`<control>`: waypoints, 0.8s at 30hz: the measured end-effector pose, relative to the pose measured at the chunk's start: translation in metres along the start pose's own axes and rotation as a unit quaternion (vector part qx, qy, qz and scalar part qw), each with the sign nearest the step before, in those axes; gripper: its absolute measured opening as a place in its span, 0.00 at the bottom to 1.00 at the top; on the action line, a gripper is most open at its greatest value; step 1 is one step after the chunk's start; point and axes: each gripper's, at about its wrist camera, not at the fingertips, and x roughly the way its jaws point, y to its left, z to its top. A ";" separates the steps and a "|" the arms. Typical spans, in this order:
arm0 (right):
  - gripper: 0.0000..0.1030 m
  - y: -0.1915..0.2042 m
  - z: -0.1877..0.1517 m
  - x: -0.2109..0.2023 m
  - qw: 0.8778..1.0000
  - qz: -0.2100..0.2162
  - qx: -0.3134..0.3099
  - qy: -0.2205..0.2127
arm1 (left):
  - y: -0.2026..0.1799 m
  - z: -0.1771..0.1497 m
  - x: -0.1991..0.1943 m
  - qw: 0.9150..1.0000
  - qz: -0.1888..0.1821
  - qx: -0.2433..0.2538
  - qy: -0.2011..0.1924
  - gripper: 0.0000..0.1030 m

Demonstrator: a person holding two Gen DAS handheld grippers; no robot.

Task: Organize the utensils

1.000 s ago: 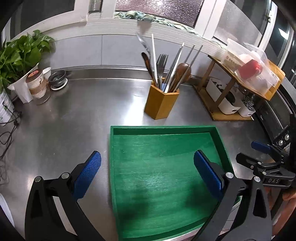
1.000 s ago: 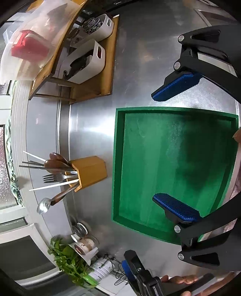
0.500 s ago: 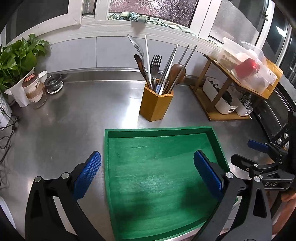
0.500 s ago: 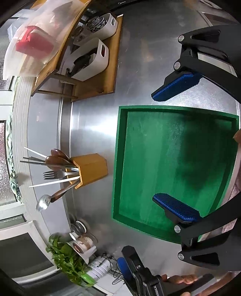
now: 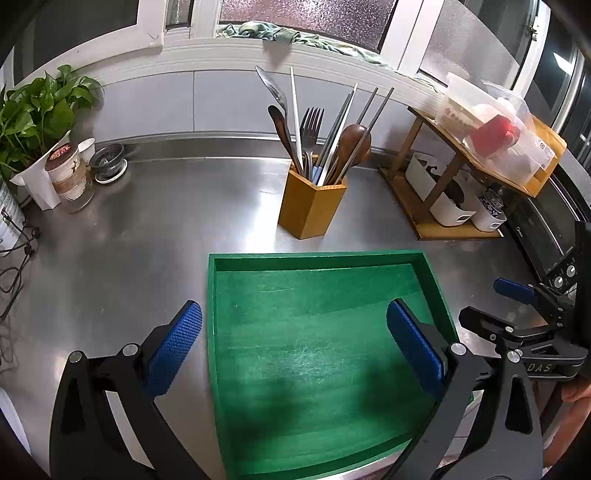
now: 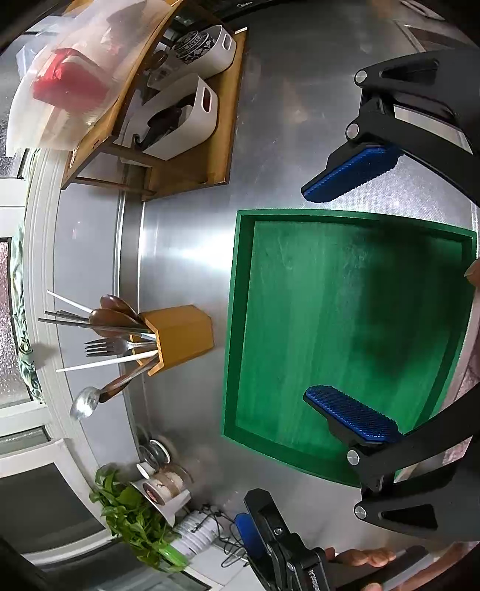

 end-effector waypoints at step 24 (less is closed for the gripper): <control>0.96 -0.004 0.000 -0.002 1.000 -0.001 0.003 -0.002 | -0.003 0.001 0.001 1.000 0.001 -0.004 0.003 0.92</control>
